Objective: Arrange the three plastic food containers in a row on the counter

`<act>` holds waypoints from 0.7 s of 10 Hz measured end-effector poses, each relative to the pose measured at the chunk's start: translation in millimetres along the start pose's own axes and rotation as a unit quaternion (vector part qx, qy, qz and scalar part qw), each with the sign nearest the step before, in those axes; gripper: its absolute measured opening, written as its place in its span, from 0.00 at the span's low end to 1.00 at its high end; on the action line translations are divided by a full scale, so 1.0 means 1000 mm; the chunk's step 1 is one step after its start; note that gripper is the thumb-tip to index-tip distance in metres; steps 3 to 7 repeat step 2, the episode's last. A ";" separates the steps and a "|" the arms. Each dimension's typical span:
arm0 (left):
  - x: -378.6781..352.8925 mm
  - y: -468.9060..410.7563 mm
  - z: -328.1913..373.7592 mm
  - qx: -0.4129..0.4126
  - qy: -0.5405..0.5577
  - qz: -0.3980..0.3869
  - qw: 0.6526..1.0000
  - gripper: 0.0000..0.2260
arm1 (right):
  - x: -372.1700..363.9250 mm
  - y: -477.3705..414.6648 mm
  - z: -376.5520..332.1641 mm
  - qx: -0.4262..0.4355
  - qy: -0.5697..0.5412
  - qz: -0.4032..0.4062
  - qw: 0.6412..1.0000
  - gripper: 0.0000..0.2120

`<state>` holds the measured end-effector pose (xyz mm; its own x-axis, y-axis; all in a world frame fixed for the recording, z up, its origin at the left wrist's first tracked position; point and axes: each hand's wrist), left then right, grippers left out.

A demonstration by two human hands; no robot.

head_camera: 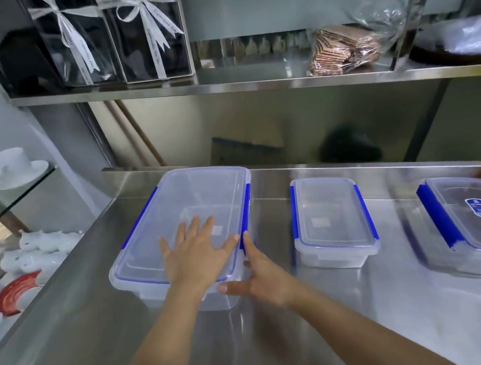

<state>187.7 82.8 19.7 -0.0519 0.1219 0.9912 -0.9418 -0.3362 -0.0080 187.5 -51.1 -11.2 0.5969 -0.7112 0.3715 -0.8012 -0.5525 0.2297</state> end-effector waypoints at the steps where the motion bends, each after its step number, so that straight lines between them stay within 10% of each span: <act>1: 0.004 -0.001 -0.001 -0.011 0.034 0.001 0.999 0.31 | 0.015 0.012 -0.013 0.003 0.045 -0.008 0.999 0.43; 2: 0.013 -0.001 -0.003 -0.023 0.107 0.040 0.993 0.29 | 0.035 0.031 -0.026 0.007 0.140 0.037 0.989 0.29; 7: 0.013 -0.001 -0.003 -0.023 0.107 0.040 0.993 0.29 | 0.035 0.031 -0.026 0.007 0.140 0.037 0.989 0.29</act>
Point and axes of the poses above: each hand's wrist, its own y-axis away from the middle knuckle, its own x-axis out of the back of the hand, z = x × y, and after that the axes turned 1 degree about x, right-handed
